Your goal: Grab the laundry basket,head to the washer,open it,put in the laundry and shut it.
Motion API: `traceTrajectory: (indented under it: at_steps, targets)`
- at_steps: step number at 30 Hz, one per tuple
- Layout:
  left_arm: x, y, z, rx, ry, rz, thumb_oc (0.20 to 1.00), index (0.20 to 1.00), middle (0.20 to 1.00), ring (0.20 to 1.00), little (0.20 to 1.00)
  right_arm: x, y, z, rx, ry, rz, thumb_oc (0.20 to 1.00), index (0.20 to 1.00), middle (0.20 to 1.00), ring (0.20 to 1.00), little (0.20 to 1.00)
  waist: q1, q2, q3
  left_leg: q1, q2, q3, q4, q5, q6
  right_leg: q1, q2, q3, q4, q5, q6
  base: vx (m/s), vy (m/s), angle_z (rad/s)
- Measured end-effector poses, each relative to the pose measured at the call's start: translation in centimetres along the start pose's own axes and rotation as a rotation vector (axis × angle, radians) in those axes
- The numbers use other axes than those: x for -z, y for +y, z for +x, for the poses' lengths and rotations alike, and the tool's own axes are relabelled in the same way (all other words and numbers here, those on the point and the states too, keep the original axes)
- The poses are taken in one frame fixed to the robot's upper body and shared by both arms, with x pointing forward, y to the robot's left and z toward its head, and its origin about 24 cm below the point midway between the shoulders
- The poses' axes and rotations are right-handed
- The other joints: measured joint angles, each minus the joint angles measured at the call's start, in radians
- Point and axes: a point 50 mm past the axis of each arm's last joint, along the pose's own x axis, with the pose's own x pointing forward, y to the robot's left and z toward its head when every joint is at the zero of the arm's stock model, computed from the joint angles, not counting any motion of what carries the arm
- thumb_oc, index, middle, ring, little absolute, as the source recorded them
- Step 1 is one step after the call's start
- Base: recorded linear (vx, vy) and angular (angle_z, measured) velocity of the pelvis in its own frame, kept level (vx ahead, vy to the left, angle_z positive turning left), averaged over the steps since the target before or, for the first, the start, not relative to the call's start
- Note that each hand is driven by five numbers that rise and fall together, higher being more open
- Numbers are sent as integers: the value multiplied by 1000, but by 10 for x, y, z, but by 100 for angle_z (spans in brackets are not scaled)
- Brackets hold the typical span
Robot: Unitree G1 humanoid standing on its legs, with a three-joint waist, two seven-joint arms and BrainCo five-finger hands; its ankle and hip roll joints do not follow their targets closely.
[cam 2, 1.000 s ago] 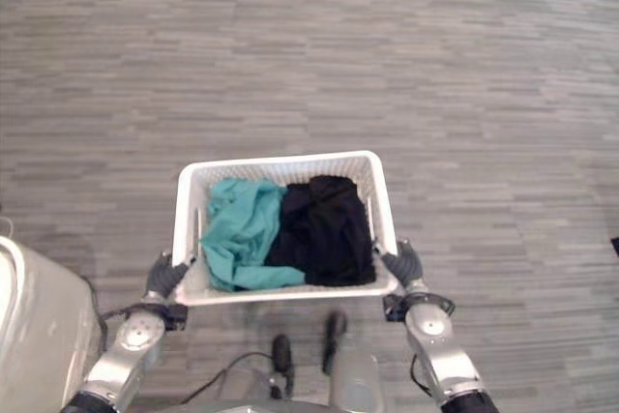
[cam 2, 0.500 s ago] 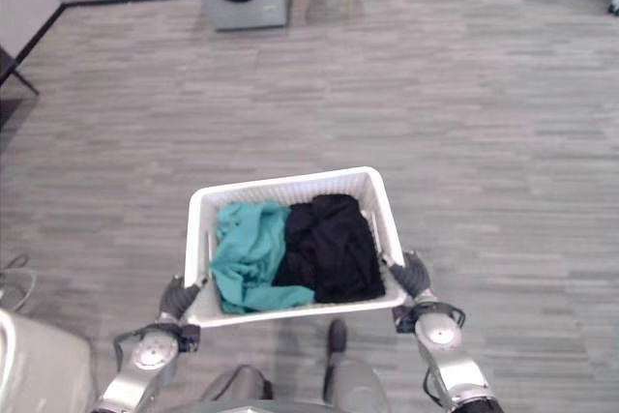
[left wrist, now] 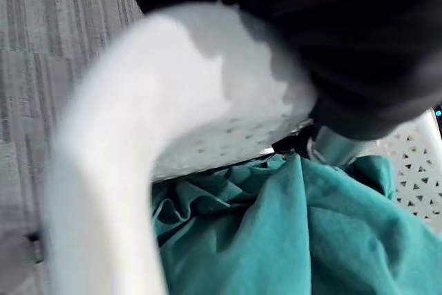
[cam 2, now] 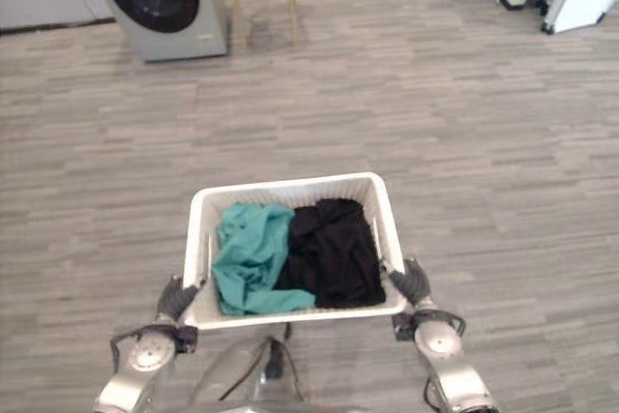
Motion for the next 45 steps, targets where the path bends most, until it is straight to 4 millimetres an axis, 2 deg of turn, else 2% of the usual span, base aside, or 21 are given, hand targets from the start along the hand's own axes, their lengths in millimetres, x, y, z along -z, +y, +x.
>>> traceTrajectory:
  at_steps: [1,2,5,8,11,16,19,21,22,23,25,27,28,30,31,33,35,36,40,42,45]
  targets:
    - [0,1,0,1,0,6,200,200,200,200,200,0,0,-1,1,1,4,200,200,200,200,200,8,-2,-2,14,0,0,11,29,37,-19,-11,-1,70,-26,15,478,163,0]
    - [0,5,0,0,-1,27,200,200,200,200,200,1,4,-3,-2,4,19,200,200,200,200,200,9,-32,-6,34,-25,3,36,-14,40,-57,-41,6,207,-22,26,273,103,-17]
    - [-14,11,6,-5,-48,49,200,200,200,200,200,-5,7,-1,-4,-23,33,200,200,200,200,200,9,-40,-12,150,-56,-28,-14,-74,50,-245,-81,11,595,-5,74,423,140,2]
    - [-27,13,9,-5,-95,53,200,200,200,200,200,-15,6,3,14,-59,61,200,200,200,200,200,6,-20,-5,284,-49,-67,-92,-112,38,-417,-105,-32,720,-70,61,465,108,-2]
    - [-34,18,12,-23,-123,54,200,200,200,200,200,-25,7,9,10,-95,61,200,200,200,200,200,-14,1,7,373,-23,-57,-136,-141,28,-632,-122,-143,551,-91,41,522,2,11]
    - [-17,12,8,-17,-62,28,200,200,200,200,200,-8,7,6,3,-27,48,200,200,200,200,200,-64,15,13,542,-11,-89,-138,-264,-38,-751,-87,-230,-17,157,54,484,-71,37]
    - [-5,8,2,-11,-23,23,200,200,200,200,200,2,7,-1,-2,9,48,200,200,200,200,200,-77,19,7,652,3,-106,-138,-312,-82,-724,-79,-244,-44,171,47,549,-165,57]
    - [0,2,0,-6,-7,-1,200,200,200,200,200,4,3,-1,4,15,21,200,200,200,200,200,-76,52,5,691,36,-125,-120,-331,-103,-708,-61,-242,8,260,16,624,-274,50]
    - [0,0,0,-7,-5,-9,200,200,200,200,200,4,1,1,12,16,23,200,200,200,200,200,-101,71,7,675,68,-201,4,-328,-123,-692,-51,-222,106,279,-18,555,-295,82]
    - [0,0,0,-2,-5,-2,200,200,200,200,200,5,0,-3,11,18,22,200,200,200,200,200,-101,60,3,670,67,-197,64,-321,-142,-666,-54,-204,119,334,-92,405,-275,87]
    - [3,-7,-2,10,5,-18,200,200,200,200,200,0,-7,0,11,-4,-7,200,200,200,200,200,-101,106,-21,633,117,-185,227,-264,-189,-610,-9,-223,155,265,-144,377,-283,35]
    - [-5,-5,1,6,-24,-17,200,200,200,200,200,-7,-9,4,12,-36,-12,200,200,200,200,200,-93,99,-21,525,122,-173,416,-231,-214,-586,-4,-210,142,241,-145,316,-246,10]
    - [-13,-3,5,7,-55,-12,200,200,200,200,200,-18,-10,11,17,-75,-14,200,200,200,200,200,-86,90,-9,400,140,-143,645,-179,-183,-561,9,-196,125,218,-171,302,-179,-30]
    - [-17,2,6,1,-66,-1,200,200,200,200,200,-22,-7,13,16,-87,5,200,200,200,200,200,-71,45,8,284,150,-74,763,-232,-172,-462,8,-164,75,236,-157,550,-168,-24]
    - [-17,4,3,4,-70,5,200,200,200,200,200,-19,-6,10,15,-79,7,200,200,200,200,200,-68,15,12,233,147,-47,731,-275,-139,-387,-2,-123,30,168,-166,601,-104,-10]
    - [-20,1,4,11,-84,-1,200,200,200,200,200,-22,-8,10,37,-94,22,200,200,200,200,200,-38,-20,37,89,140,42,484,-312,-92,-284,-17,-87,-51,151,-156,719,23,-28]
    - [-14,-3,3,14,-58,-12,200,200,200,200,200,-15,-9,10,35,-65,2,200,200,200,200,200,-37,21,41,-19,109,13,-53,-212,-124,-187,15,-103,-103,97,-86,866,88,-9]
    - [-12,-4,3,15,-46,-15,200,200,200,200,200,-14,-10,10,32,-58,-6,200,200,200,200,200,-37,39,50,-42,109,0,-117,-194,-130,-154,30,-94,-102,79,-75,506,70,-25]
    - [11,-3,-12,17,44,-12,200,200,200,200,200,6,-4,-4,0,10,-21,200,200,200,200,200,-3,57,37,-63,91,58,-38,-196,-85,41,24,-71,-100,-13,-44,569,132,-57]
    - [8,-1,-9,23,37,-1,200,200,200,200,200,9,-1,-8,8,24,-5,200,200,200,200,200,-16,9,22,-67,46,76,39,-63,-5,41,-31,-70,11,-49,-24,596,183,-9]
    - [-1,4,-2,26,11,29,200,200,200,200,200,5,1,-6,11,10,6,200,200,200,200,200,-4,-25,23,-8,16,82,76,-9,42,-43,-95,-51,264,-25,35,447,201,-29]
